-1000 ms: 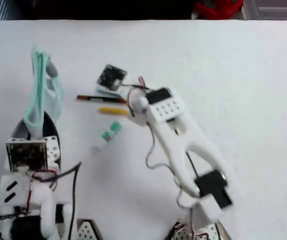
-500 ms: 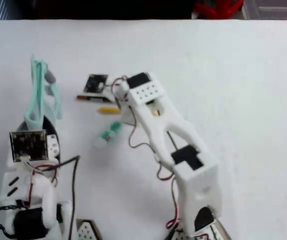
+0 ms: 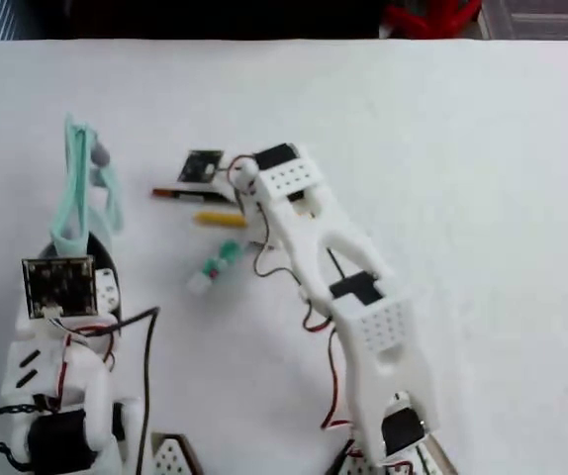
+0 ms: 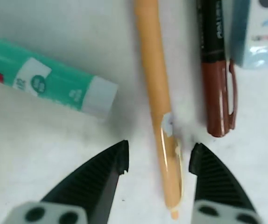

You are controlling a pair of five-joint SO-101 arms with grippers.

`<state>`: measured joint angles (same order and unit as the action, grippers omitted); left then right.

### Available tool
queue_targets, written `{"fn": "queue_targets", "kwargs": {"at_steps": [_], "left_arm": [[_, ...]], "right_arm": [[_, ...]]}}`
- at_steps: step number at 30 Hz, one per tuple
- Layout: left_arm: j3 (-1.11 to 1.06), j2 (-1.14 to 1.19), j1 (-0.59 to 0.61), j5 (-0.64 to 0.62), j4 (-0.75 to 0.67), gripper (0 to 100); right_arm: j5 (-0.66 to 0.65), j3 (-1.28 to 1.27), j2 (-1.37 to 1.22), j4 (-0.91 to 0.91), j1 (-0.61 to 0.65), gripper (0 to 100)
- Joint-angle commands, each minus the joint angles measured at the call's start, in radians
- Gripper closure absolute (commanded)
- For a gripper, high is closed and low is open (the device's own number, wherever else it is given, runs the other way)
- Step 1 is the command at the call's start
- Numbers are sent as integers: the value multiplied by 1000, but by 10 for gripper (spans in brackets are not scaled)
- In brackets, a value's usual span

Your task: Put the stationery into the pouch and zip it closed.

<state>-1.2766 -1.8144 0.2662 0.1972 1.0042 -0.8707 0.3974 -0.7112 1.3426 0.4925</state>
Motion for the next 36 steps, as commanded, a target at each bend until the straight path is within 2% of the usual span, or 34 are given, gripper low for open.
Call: {"fn": "queue_targets", "kwargs": {"at_steps": [1, 10, 14, 19, 23, 28, 36], "left_arm": [[11, -10, 5, 2, 2, 976], [9, -10, 4, 0, 2, 976], [-5, -10, 4, -46, -2, 976], [-35, -10, 4, -52, -6, 976], [-34, -10, 4, -52, -20, 976], [-34, -10, 4, -52, -34, 976], [-31, -10, 2, -54, -64, 976]], "right_arm": [[-14, 52, -5, -2, -12, 786], [-12, 103, -15, -13, 1, 821], [-12, 112, -18, -18, 36, 841], [-12, 114, -18, -18, 42, 985], [-9, 115, -30, -18, 38, 937], [-9, 118, -56, -15, 33, 978], [-5, 112, 147, 84, -22, 981]]}}
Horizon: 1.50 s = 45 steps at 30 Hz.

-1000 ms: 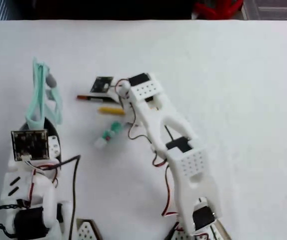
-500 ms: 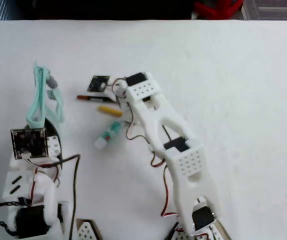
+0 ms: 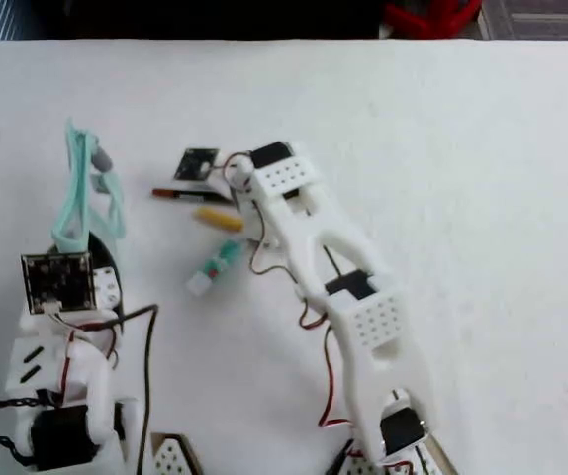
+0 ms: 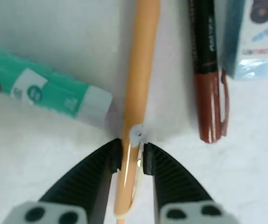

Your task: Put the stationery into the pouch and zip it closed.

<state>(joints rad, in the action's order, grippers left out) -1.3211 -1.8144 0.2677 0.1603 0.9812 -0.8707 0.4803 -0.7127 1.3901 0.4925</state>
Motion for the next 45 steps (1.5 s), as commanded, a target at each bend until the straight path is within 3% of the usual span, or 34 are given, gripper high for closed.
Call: {"fn": "queue_targets", "kwargs": {"at_steps": [1, 13, 21, 25, 33, 38, 45], "left_arm": [[14, -10, -4, -17, -44, 976], [106, -10, -156, -18, -25, 976], [149, -10, -348, -31, 40, 976], [150, -10, -475, -161, 31, 976], [143, -10, -817, -133, 2, 976], [110, -10, -829, -138, -112, 976], [-95, -10, -823, -138, -276, 976]], "right_arm": [[-3, 28, 177, 58, -27, 981], [141, 28, 602, 248, -39, 981], [298, 28, 895, 317, -39, 981], [347, 28, 1069, 317, -39, 981], [463, 28, 1334, 302, -39, 981], [512, 26, 1330, 262, -33, 981], [743, 28, 1305, 156, 8, 981]]}}
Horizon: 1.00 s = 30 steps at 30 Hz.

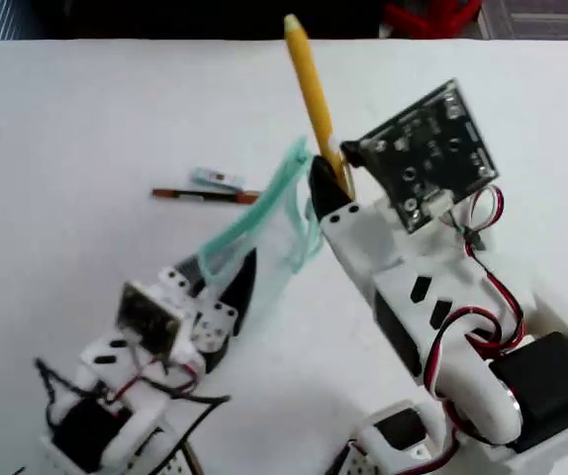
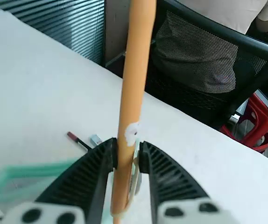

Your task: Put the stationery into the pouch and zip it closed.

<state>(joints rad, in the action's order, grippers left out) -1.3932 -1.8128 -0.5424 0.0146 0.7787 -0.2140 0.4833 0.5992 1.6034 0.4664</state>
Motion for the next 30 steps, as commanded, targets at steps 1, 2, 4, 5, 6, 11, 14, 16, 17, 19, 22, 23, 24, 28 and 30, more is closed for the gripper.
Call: {"fn": "queue_targets", "kwargs": {"at_steps": [1, 2, 4, 5, 6, 11, 14, 16, 17, 19, 22, 23, 24, 28, 30], "left_arm": [[-31, -12, -13, 8, -74, 976], [-32, -12, -13, 8, -74, 976], [-35, -12, -12, 8, -74, 976], [-35, -12, -12, 8, -72, 976], [-37, -12, -12, 8, -72, 976], [-54, -12, -10, 14, -75, 976], [-89, -12, 30, 11, -78, 976], [-98, -12, 61, 11, -94, 976], [-103, -12, 71, 9, -109, 976], [-107, -12, 84, 9, -130, 976], [-110, -12, 77, 9, -129, 976], [-117, -12, 77, 9, -132, 976], [-121, -12, 77, 9, -133, 976], [-123, -12, 77, 9, -133, 976], [-123, -12, 77, 9, -133, 976]], "right_arm": [[109, 25, -10, -64, 64, 981], [124, 23, -15, -64, 94, 981], [141, -3, -18, -68, 156, 981], [146, -35, -10, -90, 183, 981], [146, -74, -7, -120, 203, 981], [146, -356, 41, -340, 232, 981], [146, -502, 162, -435, 232, 981], [146, -551, 272, -469, 232, 981], [146, -571, 320, -479, 232, 981], [146, -632, 377, -499, 231, 981], [138, -741, 380, -535, 226, 981], [138, -775, 383, -555, 226, 981], [138, -804, 386, -576, 226, 981], [143, -845, 417, -642, 232, 981], [144, -847, 418, -667, 232, 981]]}}
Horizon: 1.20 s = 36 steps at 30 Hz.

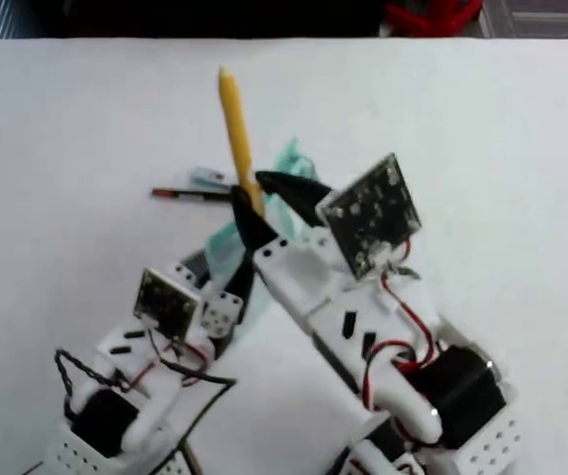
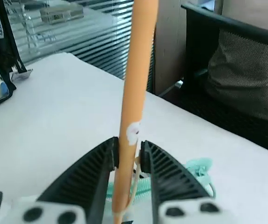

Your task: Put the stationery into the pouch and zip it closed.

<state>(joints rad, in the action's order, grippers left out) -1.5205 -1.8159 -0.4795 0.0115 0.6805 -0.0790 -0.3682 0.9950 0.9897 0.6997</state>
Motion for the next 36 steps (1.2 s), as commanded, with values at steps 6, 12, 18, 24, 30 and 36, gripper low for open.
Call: {"fn": "queue_targets", "kwargs": {"at_steps": [6, 12, 18, 24, 30, 36], "left_arm": [[5, -8, 15, 12, -35, 976], [6, -8, 16, 12, -35, 976], [6, -8, 16, 12, -35, 976], [6, -8, 19, 12, -35, 976], [8, -8, 22, 12, -35, 955], [5, -8, 25, -78, -29, 846]], "right_arm": [[9, 9, -13, -148, 7, 981], [9, -11, -67, -131, 45, 981], [2, -80, -54, -130, 44, 981], [2, -146, -50, -131, 12, 981], [2, -207, 67, -131, 13, 981], [-14, -308, 119, -163, 10, 981]]}}
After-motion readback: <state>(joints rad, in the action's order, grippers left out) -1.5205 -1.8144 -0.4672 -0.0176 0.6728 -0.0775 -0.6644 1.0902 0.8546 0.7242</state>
